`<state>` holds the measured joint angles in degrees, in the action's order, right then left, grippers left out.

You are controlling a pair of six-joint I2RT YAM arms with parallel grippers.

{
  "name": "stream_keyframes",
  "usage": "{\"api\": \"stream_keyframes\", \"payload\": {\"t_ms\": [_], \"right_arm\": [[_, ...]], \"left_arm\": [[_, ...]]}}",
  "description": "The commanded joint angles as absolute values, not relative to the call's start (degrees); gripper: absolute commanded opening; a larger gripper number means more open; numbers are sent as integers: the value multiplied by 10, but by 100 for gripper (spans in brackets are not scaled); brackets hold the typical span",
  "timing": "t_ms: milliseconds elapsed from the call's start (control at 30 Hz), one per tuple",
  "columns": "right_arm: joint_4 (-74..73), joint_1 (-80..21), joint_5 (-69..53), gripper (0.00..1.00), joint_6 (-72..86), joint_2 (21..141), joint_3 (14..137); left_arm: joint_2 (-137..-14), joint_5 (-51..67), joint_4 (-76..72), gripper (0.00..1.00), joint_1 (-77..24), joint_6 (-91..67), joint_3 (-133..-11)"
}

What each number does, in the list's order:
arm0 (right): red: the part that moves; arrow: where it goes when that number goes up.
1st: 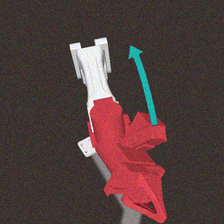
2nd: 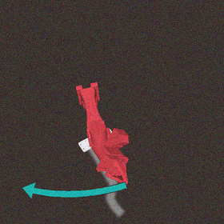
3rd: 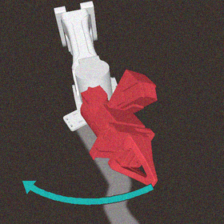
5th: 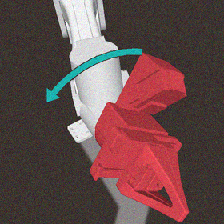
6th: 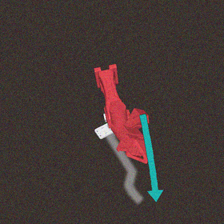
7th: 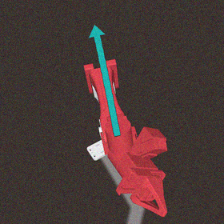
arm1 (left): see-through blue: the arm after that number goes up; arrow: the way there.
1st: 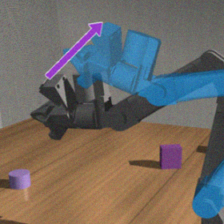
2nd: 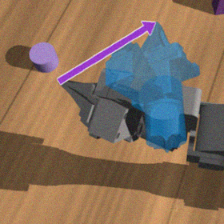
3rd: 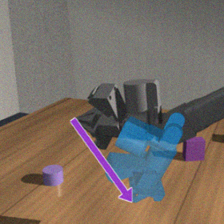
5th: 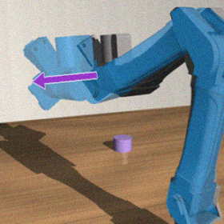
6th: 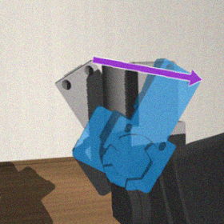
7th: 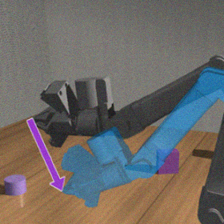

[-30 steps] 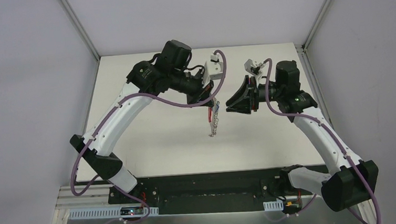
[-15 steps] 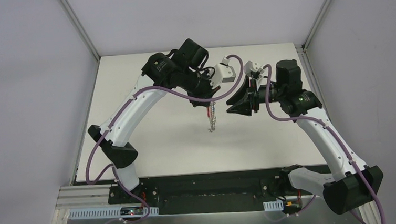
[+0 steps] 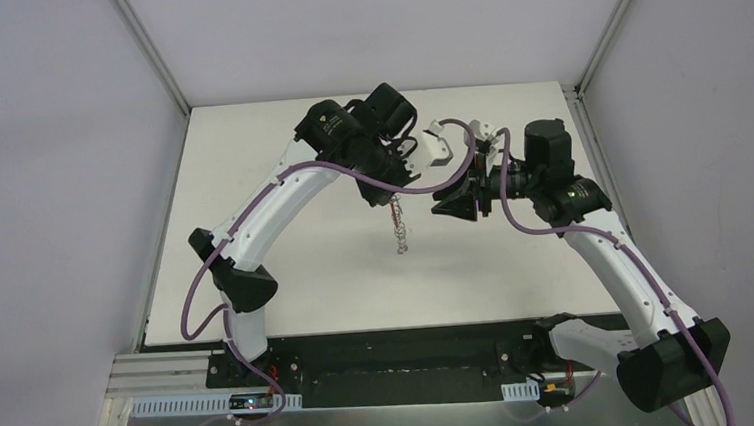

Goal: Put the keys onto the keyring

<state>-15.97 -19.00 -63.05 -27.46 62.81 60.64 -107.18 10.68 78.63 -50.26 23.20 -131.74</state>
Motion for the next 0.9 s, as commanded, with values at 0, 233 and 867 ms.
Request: {"api": "stream_keyframes", "payload": {"t_ms": [0, 233, 867], "right_arm": [[-146, -192, -615, 38, -280, 607, 593], [-165, -190, -608, 35, -298, 600, 586], [-188, -189, -622, 33, -327, 593, 568]], "left_arm": [[-1082, 47, 837, 0, -505, 236, -1334], [-1095, 4, 853, 0, -505, 245, -1334], [-1069, 79, 832, 0, -504, 286, -1298]]}}
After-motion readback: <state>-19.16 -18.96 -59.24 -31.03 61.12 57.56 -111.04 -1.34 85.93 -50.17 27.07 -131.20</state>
